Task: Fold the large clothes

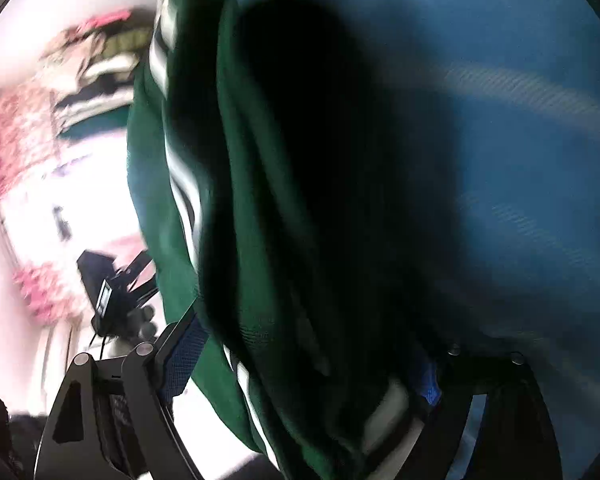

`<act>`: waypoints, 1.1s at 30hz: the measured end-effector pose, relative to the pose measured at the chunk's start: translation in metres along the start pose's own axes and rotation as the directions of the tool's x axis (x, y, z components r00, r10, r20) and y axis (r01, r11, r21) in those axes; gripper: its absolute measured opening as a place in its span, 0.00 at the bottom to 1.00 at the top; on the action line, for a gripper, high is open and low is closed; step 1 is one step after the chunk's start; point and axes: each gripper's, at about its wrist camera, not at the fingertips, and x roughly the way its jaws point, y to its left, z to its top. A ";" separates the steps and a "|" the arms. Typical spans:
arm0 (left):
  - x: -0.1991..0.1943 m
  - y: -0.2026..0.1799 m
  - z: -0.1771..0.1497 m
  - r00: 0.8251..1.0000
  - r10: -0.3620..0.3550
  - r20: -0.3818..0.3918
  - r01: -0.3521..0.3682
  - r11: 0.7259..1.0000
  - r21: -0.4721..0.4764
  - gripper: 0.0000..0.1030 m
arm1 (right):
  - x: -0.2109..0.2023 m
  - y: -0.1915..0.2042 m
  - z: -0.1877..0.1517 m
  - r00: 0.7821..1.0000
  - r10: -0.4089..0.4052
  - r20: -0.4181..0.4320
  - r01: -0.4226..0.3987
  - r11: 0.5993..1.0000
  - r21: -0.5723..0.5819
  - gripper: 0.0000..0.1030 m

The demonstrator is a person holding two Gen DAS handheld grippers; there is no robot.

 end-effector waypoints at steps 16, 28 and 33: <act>0.001 0.025 0.055 0.972 -0.209 -0.109 0.227 0.955 0.192 1.00 | 0.065 0.073 -0.064 0.947 0.109 0.301 -0.199 0.937 0.287 0.51; 0.063 -0.042 0.036 0.905 -0.310 -0.291 0.410 0.818 0.404 0.84 | 0.117 0.049 -0.037 0.959 -0.028 0.282 -0.043 0.969 0.243 0.86; 0.047 -0.046 0.037 0.903 -0.329 -0.277 0.421 0.807 0.414 0.57 | 0.129 0.073 -0.033 0.947 -0.047 0.318 -0.034 0.969 0.245 0.56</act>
